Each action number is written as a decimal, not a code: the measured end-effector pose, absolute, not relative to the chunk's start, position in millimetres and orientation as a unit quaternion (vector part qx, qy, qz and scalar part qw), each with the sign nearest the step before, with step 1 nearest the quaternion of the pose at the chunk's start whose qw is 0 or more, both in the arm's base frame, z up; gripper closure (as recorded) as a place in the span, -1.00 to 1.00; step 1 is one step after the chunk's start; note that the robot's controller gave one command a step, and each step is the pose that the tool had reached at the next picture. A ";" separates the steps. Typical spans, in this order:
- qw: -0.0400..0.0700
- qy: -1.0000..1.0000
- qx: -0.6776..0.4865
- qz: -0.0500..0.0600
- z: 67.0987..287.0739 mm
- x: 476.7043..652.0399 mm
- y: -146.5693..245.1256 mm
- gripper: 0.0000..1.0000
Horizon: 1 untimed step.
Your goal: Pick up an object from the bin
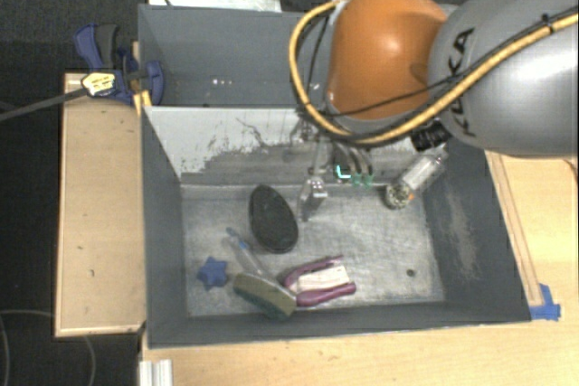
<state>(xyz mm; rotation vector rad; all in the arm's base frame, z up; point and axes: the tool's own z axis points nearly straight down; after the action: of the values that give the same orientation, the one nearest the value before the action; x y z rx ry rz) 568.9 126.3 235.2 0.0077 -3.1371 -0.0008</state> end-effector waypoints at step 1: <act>0.001 -0.994 0.110 -0.001 75.1 590.3 166.2 -1.00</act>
Offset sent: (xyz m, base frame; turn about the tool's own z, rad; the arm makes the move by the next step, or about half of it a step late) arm 0.0220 0.0385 -0.1574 -0.2151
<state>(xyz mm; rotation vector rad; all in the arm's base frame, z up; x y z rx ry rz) 590.3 166.2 75.1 0.3453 -3.1206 -0.0032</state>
